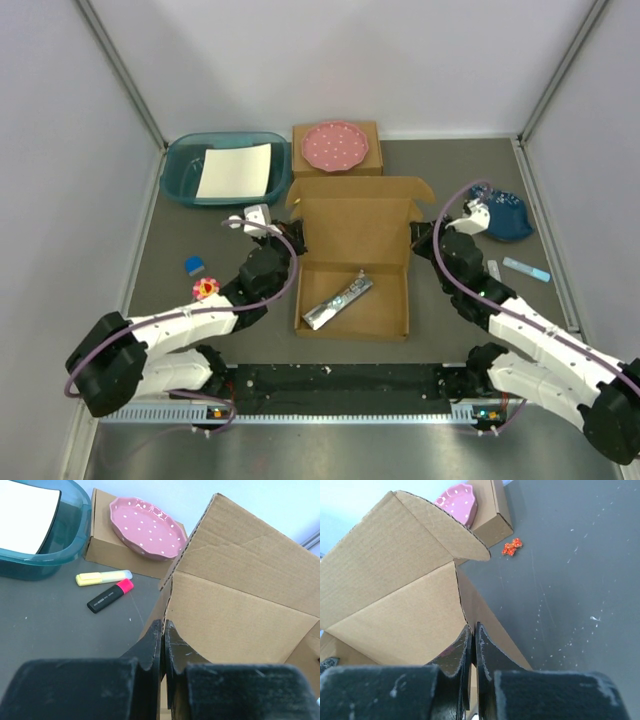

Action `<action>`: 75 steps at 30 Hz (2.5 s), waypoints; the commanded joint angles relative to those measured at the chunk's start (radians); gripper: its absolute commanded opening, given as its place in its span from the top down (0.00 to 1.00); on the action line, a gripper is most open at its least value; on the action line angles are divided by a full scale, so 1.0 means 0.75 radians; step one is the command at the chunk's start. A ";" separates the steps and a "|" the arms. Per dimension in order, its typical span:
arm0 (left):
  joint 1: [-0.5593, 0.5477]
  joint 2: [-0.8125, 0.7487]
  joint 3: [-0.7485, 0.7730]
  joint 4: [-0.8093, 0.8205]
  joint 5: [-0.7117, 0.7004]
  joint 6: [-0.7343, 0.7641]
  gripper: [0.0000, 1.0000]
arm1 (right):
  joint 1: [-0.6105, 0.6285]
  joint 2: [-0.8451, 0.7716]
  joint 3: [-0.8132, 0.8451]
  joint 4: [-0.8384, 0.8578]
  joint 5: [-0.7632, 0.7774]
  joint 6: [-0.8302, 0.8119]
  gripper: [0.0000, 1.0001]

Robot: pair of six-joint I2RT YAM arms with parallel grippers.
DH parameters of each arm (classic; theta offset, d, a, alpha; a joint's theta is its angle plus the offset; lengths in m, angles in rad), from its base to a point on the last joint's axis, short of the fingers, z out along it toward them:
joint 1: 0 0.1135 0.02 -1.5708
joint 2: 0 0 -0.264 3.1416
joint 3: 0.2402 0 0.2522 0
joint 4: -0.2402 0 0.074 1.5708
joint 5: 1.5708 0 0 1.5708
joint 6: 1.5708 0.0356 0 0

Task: Fold the paper box

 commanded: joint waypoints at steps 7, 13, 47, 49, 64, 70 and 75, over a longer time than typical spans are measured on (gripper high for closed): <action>-0.192 -0.073 -0.192 0.064 0.084 -0.094 1.00 | 0.154 -0.061 -0.193 -0.224 -0.060 0.124 1.00; -0.284 -0.099 -0.266 0.096 -0.004 -0.123 1.00 | 0.231 -0.110 -0.262 -0.245 0.003 0.171 1.00; -0.746 -0.173 -0.446 -0.108 -0.348 -0.329 1.00 | 0.555 -0.450 -0.463 -0.721 0.173 0.414 0.91; -0.773 -0.220 -0.450 -0.147 -0.380 -0.313 1.00 | 0.557 -0.468 -0.436 -0.748 0.171 0.380 0.77; -0.830 -0.470 -0.481 -0.527 -0.483 -0.382 1.00 | 0.559 -0.797 -0.205 -0.950 0.093 0.071 0.44; -0.839 -0.398 -0.444 -0.536 -0.501 -0.342 1.00 | 0.559 -0.918 -0.062 -1.051 -0.001 -0.037 0.43; -0.839 -0.320 -0.407 -0.542 -0.507 -0.319 1.00 | 0.559 -1.016 0.071 -1.055 -0.038 -0.142 0.44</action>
